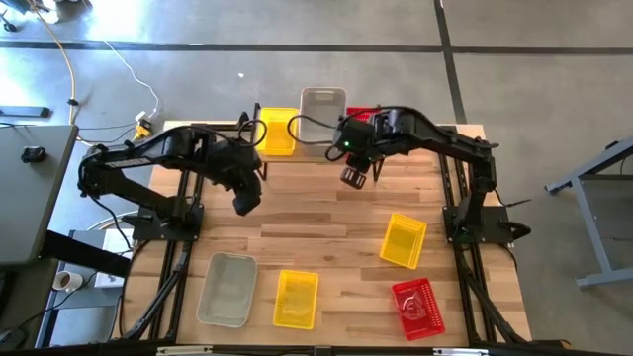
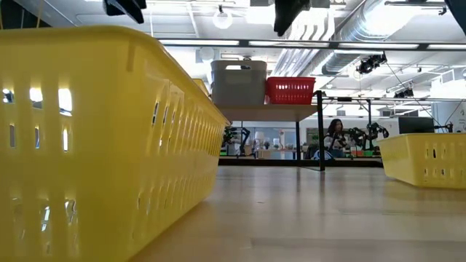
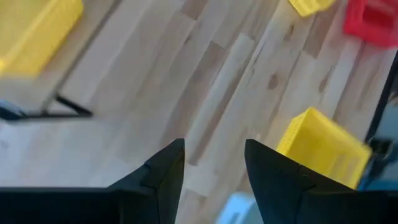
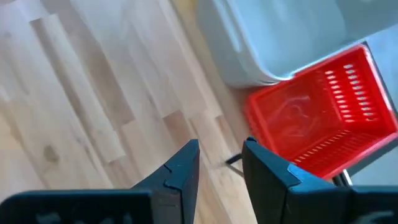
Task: Stack baskets on shelf by color
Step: Stack the bottom yellow bin on top of the yellow bin on the shelf
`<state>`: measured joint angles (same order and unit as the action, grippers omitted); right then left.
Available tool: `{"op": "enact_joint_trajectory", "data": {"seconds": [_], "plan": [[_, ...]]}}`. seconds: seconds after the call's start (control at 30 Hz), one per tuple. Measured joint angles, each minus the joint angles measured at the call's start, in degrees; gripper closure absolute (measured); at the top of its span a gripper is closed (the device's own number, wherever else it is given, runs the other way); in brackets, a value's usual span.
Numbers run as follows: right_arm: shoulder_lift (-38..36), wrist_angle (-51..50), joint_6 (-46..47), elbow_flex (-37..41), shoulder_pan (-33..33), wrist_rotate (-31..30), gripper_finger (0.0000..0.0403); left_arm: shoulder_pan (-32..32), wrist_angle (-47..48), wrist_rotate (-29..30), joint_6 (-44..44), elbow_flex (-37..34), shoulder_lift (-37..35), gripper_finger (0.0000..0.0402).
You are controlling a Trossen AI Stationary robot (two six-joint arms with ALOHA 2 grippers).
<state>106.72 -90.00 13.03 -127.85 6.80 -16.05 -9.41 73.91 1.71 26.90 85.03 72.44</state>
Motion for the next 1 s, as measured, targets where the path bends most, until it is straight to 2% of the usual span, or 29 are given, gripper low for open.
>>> {"op": "enact_joint_trajectory", "data": {"seconds": [0.13,0.33,0.6,0.77,1.0], "plan": [[0.00,0.00,-1.98,0.00,-2.18,0.09,0.0295,3.11,-0.37,2.01,10.06,-0.18,-0.02,0.0244],[0.00,-0.02,-6.89,0.00,-4.80,1.11,0.0295,9.24,-2.26,3.59,24.39,-6.09,-0.02,0.0252],[0.00,-0.02,-10.46,0.00,-6.53,1.89,0.0295,16.01,-17.35,4.23,42.37,-16.14,0.00,0.0254],[0.00,-0.01,-10.44,0.00,-7.41,1.94,0.0295,19.90,-24.10,5.04,50.14,-20.64,1.34,0.0255],[0.00,0.00,-10.33,0.00,-8.35,2.13,0.0295,24.71,-25.92,5.09,54.99,-20.98,7.87,0.0254]]}}
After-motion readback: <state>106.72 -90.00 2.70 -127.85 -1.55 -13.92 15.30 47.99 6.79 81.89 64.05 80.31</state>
